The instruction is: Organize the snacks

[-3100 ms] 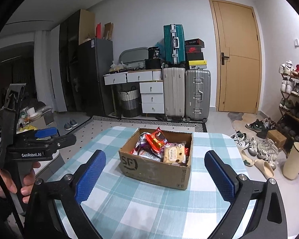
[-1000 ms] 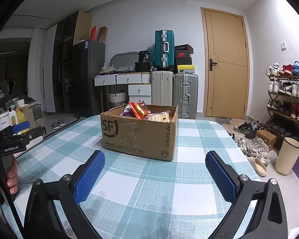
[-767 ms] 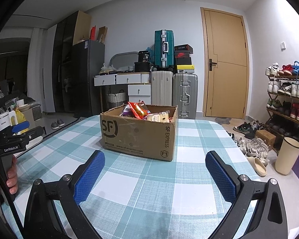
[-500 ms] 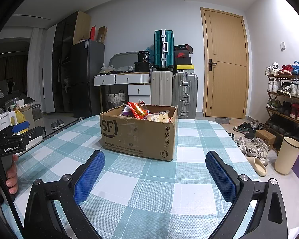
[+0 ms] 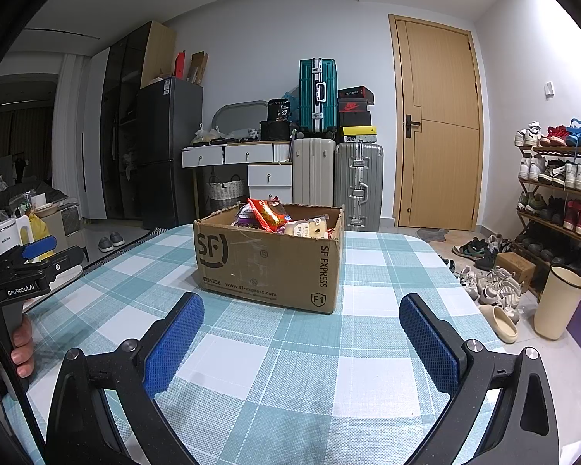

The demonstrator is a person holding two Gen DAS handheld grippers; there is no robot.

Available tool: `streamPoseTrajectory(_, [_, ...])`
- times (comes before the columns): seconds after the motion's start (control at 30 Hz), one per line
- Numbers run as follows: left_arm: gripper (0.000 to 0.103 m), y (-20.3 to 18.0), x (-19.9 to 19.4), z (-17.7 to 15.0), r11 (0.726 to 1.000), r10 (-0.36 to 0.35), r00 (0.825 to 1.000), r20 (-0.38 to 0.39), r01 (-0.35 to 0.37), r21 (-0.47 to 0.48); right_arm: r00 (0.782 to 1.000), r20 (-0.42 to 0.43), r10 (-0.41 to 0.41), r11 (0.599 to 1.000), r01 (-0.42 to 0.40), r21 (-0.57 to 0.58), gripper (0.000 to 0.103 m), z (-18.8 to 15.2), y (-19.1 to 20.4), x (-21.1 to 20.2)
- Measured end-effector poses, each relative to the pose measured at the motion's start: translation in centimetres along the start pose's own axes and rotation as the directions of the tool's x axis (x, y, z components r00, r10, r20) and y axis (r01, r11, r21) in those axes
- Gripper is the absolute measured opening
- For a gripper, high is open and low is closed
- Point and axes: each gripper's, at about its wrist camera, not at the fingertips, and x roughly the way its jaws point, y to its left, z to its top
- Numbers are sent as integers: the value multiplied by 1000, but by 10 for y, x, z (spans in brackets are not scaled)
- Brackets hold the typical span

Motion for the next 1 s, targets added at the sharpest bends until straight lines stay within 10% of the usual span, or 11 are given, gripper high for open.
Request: streamPoseTrajectory(1.0, [102, -1, 0, 1, 1000, -5, 1000, 0, 5, 2, 1000, 0, 0, 1000, 0, 0, 103, 0, 0, 0])
